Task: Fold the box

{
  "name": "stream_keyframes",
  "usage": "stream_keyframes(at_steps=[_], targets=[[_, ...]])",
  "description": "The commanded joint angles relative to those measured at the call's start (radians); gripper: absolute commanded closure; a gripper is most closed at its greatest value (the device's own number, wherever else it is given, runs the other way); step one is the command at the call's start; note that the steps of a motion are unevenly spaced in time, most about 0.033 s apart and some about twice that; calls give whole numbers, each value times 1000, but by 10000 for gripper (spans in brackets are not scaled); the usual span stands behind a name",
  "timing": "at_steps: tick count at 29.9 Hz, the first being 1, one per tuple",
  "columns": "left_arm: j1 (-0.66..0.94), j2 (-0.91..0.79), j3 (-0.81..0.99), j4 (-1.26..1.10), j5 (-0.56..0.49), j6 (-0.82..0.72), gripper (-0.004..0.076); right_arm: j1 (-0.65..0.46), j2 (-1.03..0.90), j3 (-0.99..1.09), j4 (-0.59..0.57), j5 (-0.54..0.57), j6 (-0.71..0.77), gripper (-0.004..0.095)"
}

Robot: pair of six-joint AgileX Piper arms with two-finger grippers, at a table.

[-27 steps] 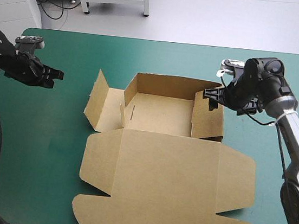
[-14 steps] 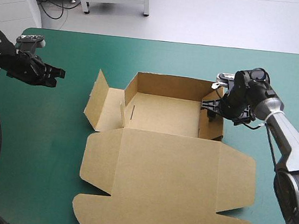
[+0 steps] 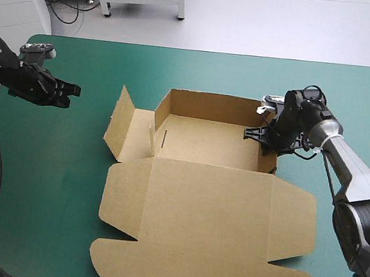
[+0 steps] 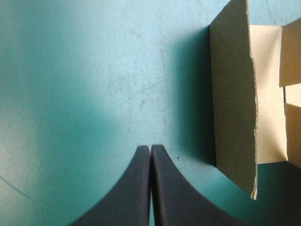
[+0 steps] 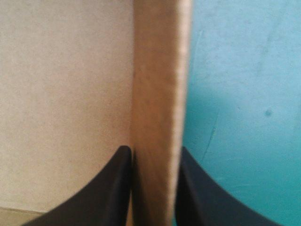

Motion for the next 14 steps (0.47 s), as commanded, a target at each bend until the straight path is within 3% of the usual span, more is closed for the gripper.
stream_keyframes(at_steps=[1,2,6,14], targets=[[3,-42,-27,-38,56,-11,756,-2,-43,-22,-26,-8,-56,877],[3,-42,-27,-40,56,-11,756,-2,-50,-22,-26,-16,-56,932],[3,-42,-27,-40,36,-11,756,-4,-68,-30,-26,-22,-82,922],[3,-42,-27,-27,34,-11,756,-8,-68,-122,-26,125,-161,930]])
